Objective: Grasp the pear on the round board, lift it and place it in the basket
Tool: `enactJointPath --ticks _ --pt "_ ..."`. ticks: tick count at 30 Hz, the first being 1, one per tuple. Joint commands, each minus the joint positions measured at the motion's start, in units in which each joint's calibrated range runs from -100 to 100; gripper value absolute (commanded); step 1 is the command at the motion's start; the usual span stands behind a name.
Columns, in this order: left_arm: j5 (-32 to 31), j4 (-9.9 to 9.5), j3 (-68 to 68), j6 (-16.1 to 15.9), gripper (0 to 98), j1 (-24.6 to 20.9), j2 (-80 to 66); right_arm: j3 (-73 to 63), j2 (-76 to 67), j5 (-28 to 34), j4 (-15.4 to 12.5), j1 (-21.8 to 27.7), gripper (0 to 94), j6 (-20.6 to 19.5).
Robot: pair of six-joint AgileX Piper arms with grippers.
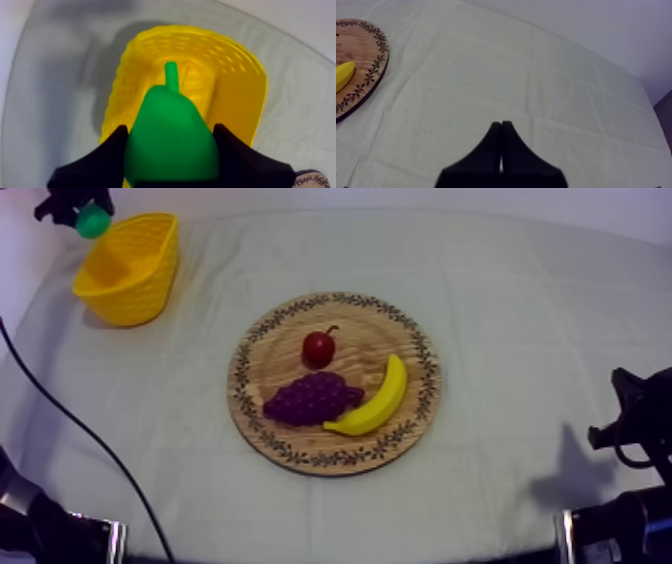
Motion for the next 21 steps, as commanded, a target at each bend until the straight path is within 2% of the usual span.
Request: enactJointPath --ticks 1,13,21 --pt "0.11 -0.05 -0.69 0.01 40.1 0.19 1.76 -0.02 0.0 -0.04 0.0 0.0 0.4 0.01" --pt "0.11 -0.02 -7.25 -0.12 39.5 0.53 11.61 -0.02 0.0 -0.04 0.0 0.0 0.4 0.01" --pt "0.11 1.04 -8.76 -0.21 50.8 0.49 14.85 -0.02 0.0 -0.04 0.0 0.0 0.4 0.01"
